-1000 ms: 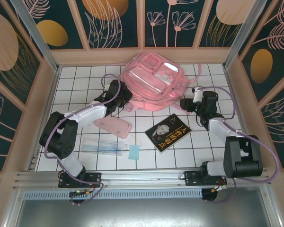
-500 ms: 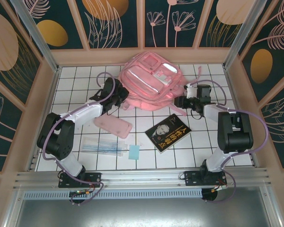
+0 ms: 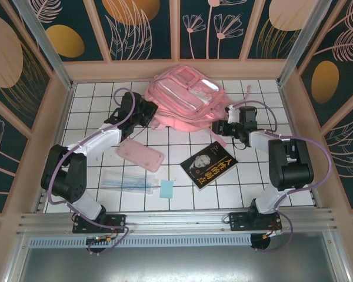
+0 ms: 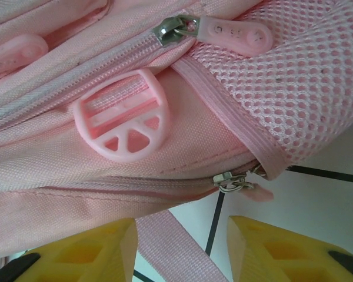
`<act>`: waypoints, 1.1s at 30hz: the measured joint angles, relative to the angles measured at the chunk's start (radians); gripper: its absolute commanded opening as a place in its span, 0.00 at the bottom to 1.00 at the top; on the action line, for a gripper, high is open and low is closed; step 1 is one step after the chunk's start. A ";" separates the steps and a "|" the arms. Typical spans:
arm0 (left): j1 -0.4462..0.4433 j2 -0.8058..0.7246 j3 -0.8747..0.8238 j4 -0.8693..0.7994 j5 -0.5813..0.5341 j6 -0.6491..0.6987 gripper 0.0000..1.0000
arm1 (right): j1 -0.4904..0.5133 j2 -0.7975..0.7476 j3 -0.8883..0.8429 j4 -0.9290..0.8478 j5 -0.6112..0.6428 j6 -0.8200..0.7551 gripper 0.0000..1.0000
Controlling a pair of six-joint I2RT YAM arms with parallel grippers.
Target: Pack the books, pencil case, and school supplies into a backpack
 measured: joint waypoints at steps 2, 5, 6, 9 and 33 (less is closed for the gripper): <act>0.000 0.000 0.000 0.010 0.005 -0.018 0.00 | 0.000 0.011 0.001 0.007 0.013 0.003 0.48; 0.006 -0.002 0.000 0.025 0.021 -0.045 0.00 | 0.000 0.028 0.003 0.007 0.031 0.006 0.48; 0.009 -0.003 0.000 0.028 0.025 -0.050 0.00 | 0.000 0.029 0.003 0.006 0.039 0.006 0.48; 0.020 -0.007 0.002 0.027 0.032 -0.051 0.00 | 0.000 0.029 0.005 0.007 0.064 0.002 0.48; 0.034 -0.045 0.017 0.037 0.050 -0.101 0.00 | 0.036 0.136 0.106 0.048 0.060 -0.005 0.43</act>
